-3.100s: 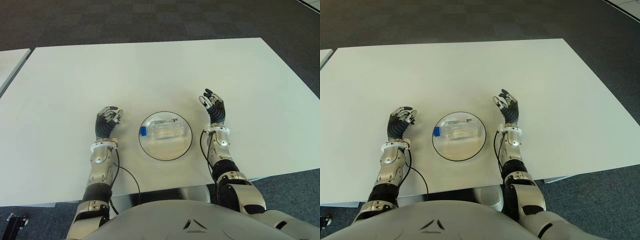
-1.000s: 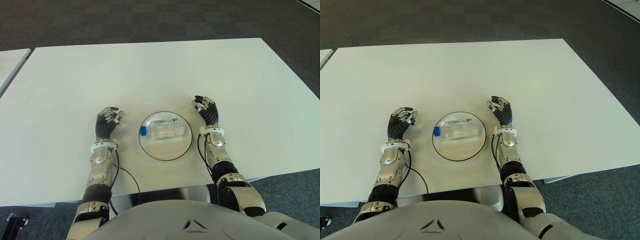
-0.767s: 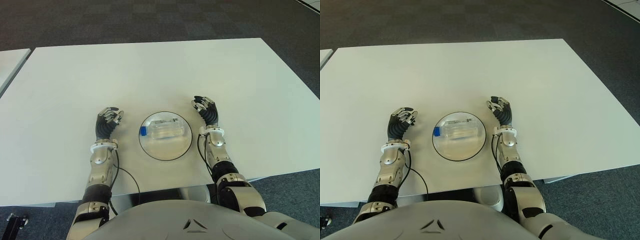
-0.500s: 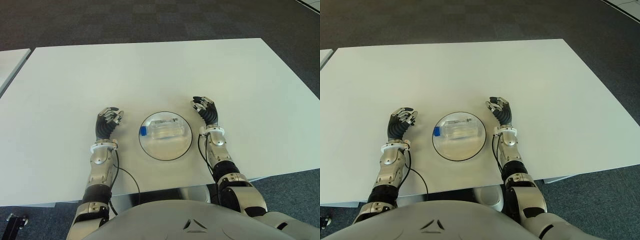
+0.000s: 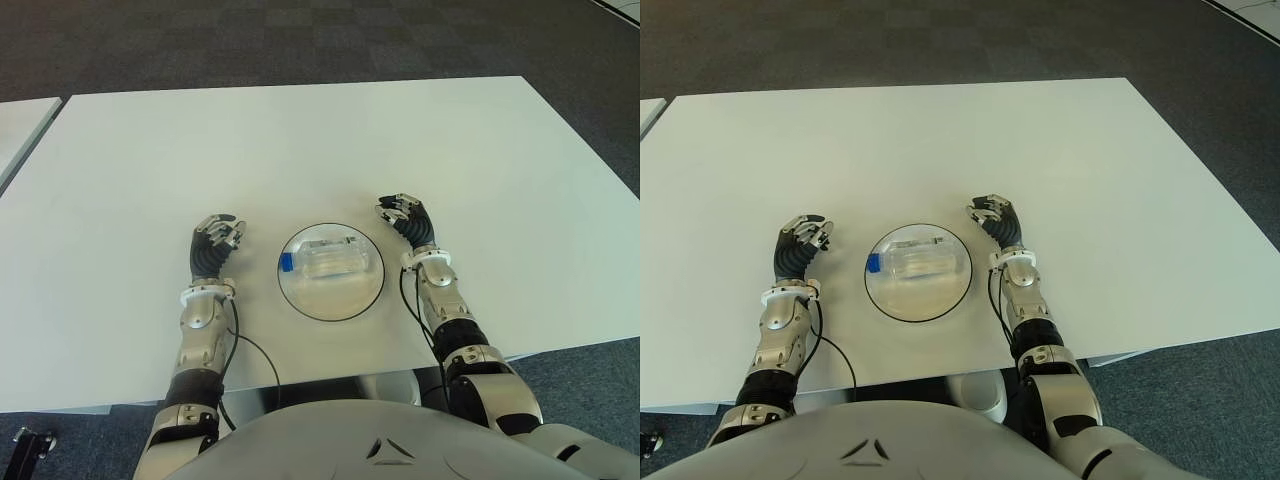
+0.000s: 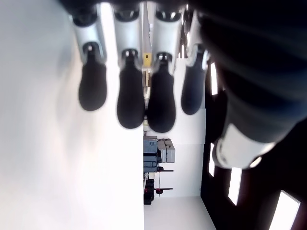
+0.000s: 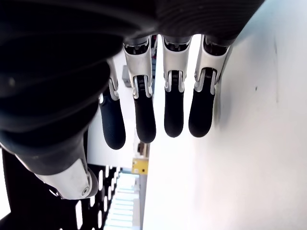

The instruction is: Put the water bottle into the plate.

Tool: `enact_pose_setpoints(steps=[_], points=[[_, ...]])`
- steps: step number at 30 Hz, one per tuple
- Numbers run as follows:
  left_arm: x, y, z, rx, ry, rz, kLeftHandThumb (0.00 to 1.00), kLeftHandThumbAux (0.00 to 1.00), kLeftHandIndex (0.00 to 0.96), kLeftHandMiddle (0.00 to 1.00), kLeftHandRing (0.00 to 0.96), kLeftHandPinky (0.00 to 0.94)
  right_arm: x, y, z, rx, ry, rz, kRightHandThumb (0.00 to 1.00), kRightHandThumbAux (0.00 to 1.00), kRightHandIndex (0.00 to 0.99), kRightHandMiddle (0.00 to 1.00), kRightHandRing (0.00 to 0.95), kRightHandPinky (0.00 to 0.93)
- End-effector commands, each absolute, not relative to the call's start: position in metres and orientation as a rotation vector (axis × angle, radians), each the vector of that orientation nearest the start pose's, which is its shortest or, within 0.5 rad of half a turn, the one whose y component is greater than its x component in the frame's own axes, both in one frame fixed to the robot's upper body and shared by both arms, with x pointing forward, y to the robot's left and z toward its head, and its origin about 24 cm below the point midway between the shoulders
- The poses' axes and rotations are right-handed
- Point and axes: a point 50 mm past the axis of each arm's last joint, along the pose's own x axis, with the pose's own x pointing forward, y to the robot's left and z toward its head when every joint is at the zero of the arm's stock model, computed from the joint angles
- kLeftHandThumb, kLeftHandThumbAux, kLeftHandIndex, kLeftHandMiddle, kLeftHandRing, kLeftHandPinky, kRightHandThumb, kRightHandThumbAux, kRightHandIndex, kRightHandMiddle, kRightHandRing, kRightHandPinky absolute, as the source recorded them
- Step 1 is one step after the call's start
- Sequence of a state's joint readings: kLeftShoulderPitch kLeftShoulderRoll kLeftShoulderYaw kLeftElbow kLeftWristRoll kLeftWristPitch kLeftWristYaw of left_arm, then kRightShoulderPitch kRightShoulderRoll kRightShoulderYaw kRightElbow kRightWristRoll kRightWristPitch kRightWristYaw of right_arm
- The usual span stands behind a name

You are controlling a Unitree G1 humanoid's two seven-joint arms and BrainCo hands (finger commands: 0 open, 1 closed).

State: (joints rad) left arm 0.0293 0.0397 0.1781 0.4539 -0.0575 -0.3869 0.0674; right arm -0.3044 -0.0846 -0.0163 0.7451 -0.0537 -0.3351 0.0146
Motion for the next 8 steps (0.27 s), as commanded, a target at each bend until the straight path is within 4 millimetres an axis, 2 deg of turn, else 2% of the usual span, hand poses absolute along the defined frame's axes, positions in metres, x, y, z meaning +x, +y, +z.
enact_pose_setpoints(steps=[1,8], points=[[0.2134,0.2062,-0.0396,-0.011,0.147,0.280,0.708,0.713,0.436,0.677,0.659,0.644,0.2810,-0.1565,-0.0324,-0.140,0.218,0.102,0.707,0.729,0.430,0.590,0.586,0.586],[0.2135,0.2063,-0.0398,-0.012,0.157,0.286,0.709,0.712,0.436,0.676,0.657,0.641,0.2806,-0.1568,-0.0314,-0.137,0.210,0.108,0.707,0.730,0.429,0.588,0.588,0.586]])
